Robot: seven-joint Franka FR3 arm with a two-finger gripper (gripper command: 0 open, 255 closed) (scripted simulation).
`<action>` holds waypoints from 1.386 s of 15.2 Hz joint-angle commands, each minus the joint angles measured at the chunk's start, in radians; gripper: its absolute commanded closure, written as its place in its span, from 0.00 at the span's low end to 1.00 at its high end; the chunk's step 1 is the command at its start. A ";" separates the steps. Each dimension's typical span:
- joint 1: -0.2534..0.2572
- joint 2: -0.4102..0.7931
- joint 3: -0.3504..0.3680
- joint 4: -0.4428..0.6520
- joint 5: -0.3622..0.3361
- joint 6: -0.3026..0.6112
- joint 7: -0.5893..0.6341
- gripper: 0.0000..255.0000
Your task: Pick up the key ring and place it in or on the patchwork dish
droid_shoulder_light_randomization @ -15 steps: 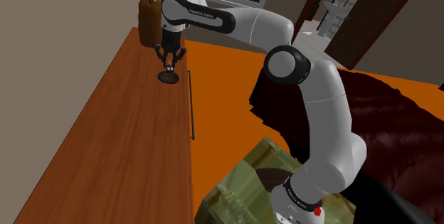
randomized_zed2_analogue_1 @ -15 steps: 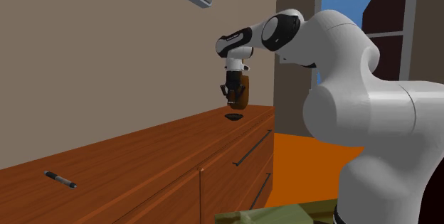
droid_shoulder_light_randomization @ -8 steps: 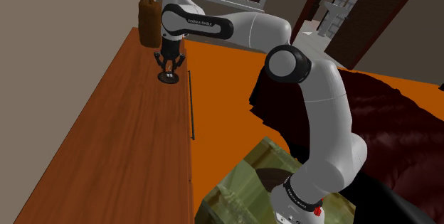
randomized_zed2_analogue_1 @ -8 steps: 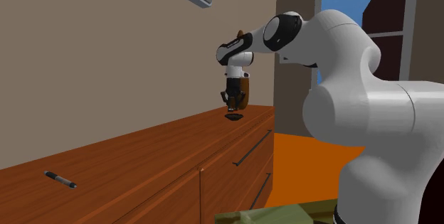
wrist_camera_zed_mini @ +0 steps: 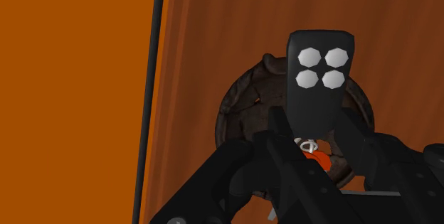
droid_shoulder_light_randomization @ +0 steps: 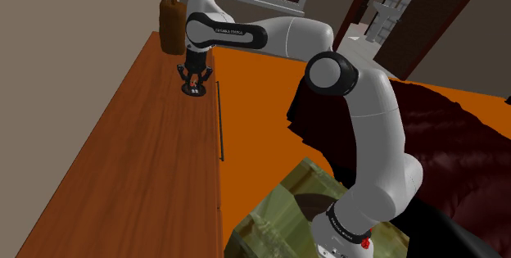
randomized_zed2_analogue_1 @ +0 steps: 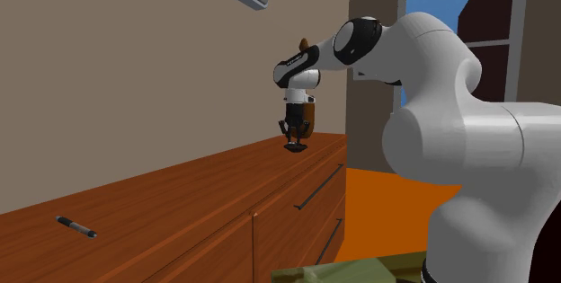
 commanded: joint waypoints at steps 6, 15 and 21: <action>0.000 0.000 0.000 0.000 0.000 0.000 0.000 0.00; 0.026 0.006 0.001 0.145 0.004 -0.132 -0.015 0.00; 0.026 0.006 0.001 0.145 0.004 -0.132 -0.015 0.00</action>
